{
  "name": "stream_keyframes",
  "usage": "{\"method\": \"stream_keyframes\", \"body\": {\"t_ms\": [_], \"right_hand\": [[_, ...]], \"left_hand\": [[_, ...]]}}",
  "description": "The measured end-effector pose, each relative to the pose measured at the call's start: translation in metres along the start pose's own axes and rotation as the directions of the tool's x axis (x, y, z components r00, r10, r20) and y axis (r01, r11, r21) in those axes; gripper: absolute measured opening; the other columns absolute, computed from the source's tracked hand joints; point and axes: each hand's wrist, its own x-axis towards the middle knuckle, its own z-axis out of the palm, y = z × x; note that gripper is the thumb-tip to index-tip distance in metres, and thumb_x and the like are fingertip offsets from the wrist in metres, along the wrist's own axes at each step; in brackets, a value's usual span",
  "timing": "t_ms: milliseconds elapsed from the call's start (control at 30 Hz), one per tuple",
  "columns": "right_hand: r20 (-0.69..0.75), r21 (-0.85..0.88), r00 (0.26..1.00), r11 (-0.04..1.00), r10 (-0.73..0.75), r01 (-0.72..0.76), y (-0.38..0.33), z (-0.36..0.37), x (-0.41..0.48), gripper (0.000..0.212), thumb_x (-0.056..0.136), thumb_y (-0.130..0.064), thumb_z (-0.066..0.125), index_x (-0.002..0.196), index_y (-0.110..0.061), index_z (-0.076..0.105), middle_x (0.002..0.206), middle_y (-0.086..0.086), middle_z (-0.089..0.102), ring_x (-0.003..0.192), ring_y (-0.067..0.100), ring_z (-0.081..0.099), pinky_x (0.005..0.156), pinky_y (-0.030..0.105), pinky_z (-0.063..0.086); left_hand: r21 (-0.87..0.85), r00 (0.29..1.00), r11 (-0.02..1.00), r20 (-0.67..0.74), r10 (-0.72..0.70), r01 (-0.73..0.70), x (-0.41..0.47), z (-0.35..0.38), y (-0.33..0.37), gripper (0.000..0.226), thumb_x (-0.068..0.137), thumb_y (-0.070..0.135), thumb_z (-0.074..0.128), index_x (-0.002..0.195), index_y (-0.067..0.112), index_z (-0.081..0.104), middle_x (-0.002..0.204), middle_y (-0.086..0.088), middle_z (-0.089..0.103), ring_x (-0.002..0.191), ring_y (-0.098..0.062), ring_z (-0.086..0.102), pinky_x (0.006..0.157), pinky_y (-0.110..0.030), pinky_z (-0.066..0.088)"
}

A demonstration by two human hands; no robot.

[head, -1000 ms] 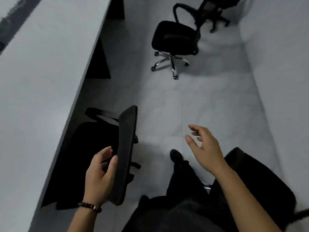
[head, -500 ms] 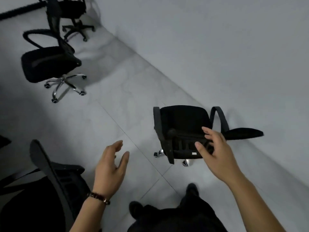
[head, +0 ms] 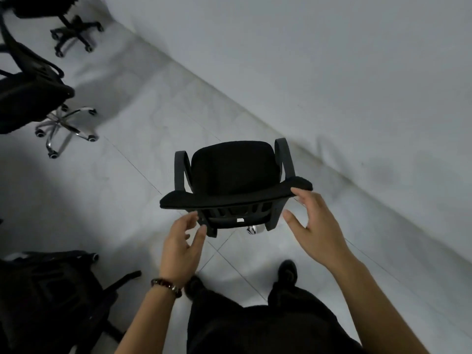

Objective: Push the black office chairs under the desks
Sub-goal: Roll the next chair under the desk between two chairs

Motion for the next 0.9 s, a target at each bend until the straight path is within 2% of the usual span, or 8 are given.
{"method": "stream_keyframes", "body": {"t_ms": [133, 233, 300, 367, 467, 600, 800, 900], "right_hand": [[0.044, -0.001, 0.999, 1.000, -0.007, 0.007, 0.007, -0.019, 0.025, 0.049, 0.094, -0.041, 0.056, 0.139, -0.030, 0.041, 0.136, -0.009, 0.045, 0.125, 0.008, 0.045, 0.095, 0.025, 0.037], [0.072, -0.015, 0.997, 1.000, -0.025, 0.026, 0.015, -0.007, 0.047, 0.050, 0.094, -0.043, 0.056, 0.139, -0.028, 0.042, 0.139, -0.008, 0.044, 0.128, 0.009, 0.042, 0.100, 0.025, 0.035], [0.093, -0.023, 0.996, 1.000, 0.003, -0.001, 0.021, 0.012, 0.062, 0.055, 0.093, -0.051, 0.054, 0.140, -0.027, 0.041, 0.143, -0.006, 0.042, 0.131, 0.011, 0.038, 0.108, 0.035, 0.035], [0.138, -0.109, 0.989, 0.994, 0.048, -0.033, 0.027, 0.035, 0.073, 0.062, 0.091, -0.064, 0.045, 0.140, -0.027, 0.043, 0.149, -0.002, 0.037, 0.140, 0.015, 0.026, 0.119, 0.044, 0.016], [0.167, -0.376, 0.986, 0.924, -0.004, 0.068, 0.035, 0.065, 0.085, 0.064, 0.087, -0.076, 0.033, 0.132, -0.034, 0.052, 0.157, 0.002, 0.027, 0.147, 0.024, 0.005, 0.115, 0.039, -0.018], [0.169, -0.418, 0.985, 0.904, -0.017, 0.087, 0.025, 0.064, 0.107, 0.060, 0.083, -0.081, 0.035, 0.120, -0.039, 0.058, 0.157, 0.003, 0.026, 0.147, 0.025, 0.004, 0.114, 0.038, -0.018], [0.189, -0.505, 0.982, 0.856, -0.020, 0.115, 0.023, 0.048, 0.157, 0.071, 0.076, -0.089, 0.030, 0.119, -0.040, 0.060, 0.154, 0.004, 0.033, 0.147, 0.025, 0.008, 0.118, 0.045, -0.008], [0.233, -0.542, 0.972, 0.826, -0.031, 0.156, 0.027, 0.027, 0.192, 0.078, 0.074, -0.092, 0.022, 0.122, -0.042, 0.058, 0.155, 0.002, 0.031, 0.147, 0.024, 0.005, 0.118, 0.046, -0.010]], "left_hand": [[0.056, 0.999, 0.998, -0.054, 0.002, 0.001, 0.024, 0.015, 0.033, 0.033, 0.092, 0.031, 0.056, 0.123, 0.022, 0.054, 0.119, 0.009, 0.056, 0.110, -0.006, 0.052, 0.091, -0.025, 0.044], [0.146, 0.994, 0.989, -0.107, 0.016, 0.000, 0.052, 0.015, 0.029, 0.036, 0.093, 0.035, 0.053, 0.124, 0.018, 0.055, 0.120, 0.003, 0.058, 0.109, -0.013, 0.054, 0.096, -0.036, 0.046], [0.334, 0.992, 0.942, -0.112, 0.053, -0.012, 0.074, 0.013, 0.010, 0.037, 0.094, 0.041, 0.048, 0.122, 0.018, 0.056, 0.121, 0.000, 0.059, 0.115, -0.019, 0.052, 0.109, -0.044, 0.032], [0.483, 0.998, 0.875, -0.059, -0.001, 0.029, 0.093, 0.013, -0.017, 0.045, 0.094, 0.052, 0.039, 0.123, 0.022, 0.056, 0.129, 0.000, 0.056, 0.127, -0.022, 0.044, 0.117, -0.044, 0.011], [0.502, 0.993, 0.859, -0.001, -0.116, 0.101, 0.112, 0.017, -0.047, 0.066, 0.086, 0.067, 0.024, 0.120, 0.025, 0.062, 0.130, 0.000, 0.054, 0.129, -0.025, 0.035, 0.112, -0.044, 0.024], [0.478, 0.991, 0.871, 0.006, -0.136, 0.117, 0.117, 0.011, -0.047, 0.070, 0.081, 0.073, 0.022, 0.118, 0.030, 0.063, 0.127, 0.004, 0.055, 0.129, -0.024, 0.029, 0.107, -0.044, 0.029], [0.576, 0.979, 0.813, 0.100, -0.178, 0.089, 0.125, 0.014, -0.023, 0.082, 0.073, 0.087, 0.010, 0.126, 0.041, 0.052, 0.129, 0.008, 0.049, 0.133, -0.020, 0.027, 0.116, -0.052, 0.001], [0.565, 0.979, 0.818, 0.085, -0.187, 0.107, 0.134, 0.026, -0.003, 0.091, 0.068, 0.088, 0.000, 0.128, 0.042, 0.050, 0.126, 0.011, 0.048, 0.132, -0.017, 0.027, 0.116, -0.053, -0.004]]}}
